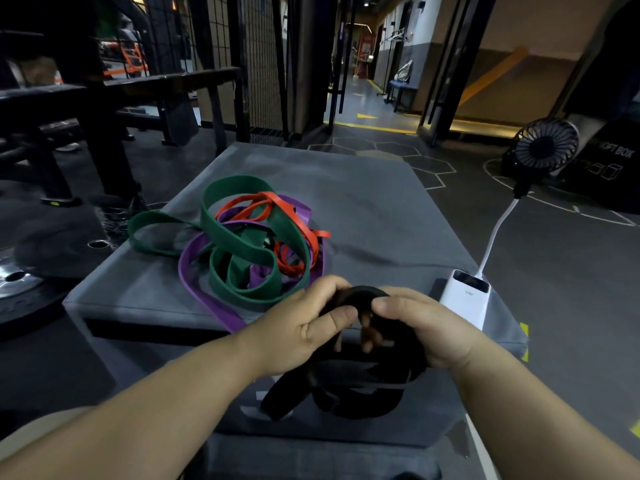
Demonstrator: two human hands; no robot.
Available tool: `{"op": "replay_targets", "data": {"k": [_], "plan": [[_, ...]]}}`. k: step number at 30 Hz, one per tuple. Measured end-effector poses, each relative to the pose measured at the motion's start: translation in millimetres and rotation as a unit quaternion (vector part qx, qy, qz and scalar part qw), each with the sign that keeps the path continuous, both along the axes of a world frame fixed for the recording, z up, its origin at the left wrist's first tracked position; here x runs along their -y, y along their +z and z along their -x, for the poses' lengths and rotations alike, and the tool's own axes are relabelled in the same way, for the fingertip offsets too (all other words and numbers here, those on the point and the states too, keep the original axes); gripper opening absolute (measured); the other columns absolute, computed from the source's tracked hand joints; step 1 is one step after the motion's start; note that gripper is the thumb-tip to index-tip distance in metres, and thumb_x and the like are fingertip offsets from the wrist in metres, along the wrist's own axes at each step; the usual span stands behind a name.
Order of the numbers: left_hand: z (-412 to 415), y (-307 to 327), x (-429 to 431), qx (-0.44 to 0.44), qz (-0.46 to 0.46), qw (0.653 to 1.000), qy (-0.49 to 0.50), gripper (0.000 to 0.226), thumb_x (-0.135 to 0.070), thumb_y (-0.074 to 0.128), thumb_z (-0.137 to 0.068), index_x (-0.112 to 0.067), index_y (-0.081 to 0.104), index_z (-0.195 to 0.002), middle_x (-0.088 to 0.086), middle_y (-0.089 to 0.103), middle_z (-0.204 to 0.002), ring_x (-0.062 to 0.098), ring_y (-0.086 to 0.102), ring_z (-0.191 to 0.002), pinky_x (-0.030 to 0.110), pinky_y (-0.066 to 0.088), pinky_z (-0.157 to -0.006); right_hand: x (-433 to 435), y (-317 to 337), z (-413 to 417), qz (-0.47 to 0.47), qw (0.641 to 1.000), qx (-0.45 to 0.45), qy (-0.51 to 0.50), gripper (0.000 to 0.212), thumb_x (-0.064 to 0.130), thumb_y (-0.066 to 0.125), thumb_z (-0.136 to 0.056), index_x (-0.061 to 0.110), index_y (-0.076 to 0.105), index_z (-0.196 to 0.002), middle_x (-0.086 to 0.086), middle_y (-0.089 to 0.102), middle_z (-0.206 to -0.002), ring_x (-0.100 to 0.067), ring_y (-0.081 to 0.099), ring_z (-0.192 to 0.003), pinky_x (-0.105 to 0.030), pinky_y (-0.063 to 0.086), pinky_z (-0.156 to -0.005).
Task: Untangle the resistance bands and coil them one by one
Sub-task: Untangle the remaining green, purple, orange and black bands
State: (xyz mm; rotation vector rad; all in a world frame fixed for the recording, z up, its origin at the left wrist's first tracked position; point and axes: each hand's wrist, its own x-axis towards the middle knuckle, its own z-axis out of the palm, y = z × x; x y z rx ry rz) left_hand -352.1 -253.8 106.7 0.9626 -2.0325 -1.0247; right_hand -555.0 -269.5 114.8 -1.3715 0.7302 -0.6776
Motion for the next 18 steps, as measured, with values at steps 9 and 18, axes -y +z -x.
{"op": "replay_targets", "data": {"k": [9,18], "plan": [[2,0,2,-0.001,-0.086,0.996,0.022,0.018,-0.027,0.054,-0.097,-0.016,0.044,-0.106,-0.008,0.067,-0.081,0.010,0.065,-0.082,0.031,0.054,-0.079,-6,7,0,0.078,0.985,-0.144,-0.045,0.030,0.032,0.071,-0.074,0.007,0.063,-0.088,0.000,0.068,-0.069,-0.015,0.065,-0.069,-0.026,0.052,-0.066],[-5,-4,10,0.029,-0.012,0.998,0.052,0.035,-0.039,0.068,-0.082,-0.022,0.058,-0.112,-0.001,0.068,-0.095,0.009,0.065,-0.091,0.034,0.052,-0.085,-2,5,2,-0.053,0.997,0.030,-0.042,0.046,0.037,0.091,-0.057,0.007,0.064,-0.078,-0.006,0.056,-0.061,-0.019,0.061,-0.058,-0.026,0.049,-0.052]]}}
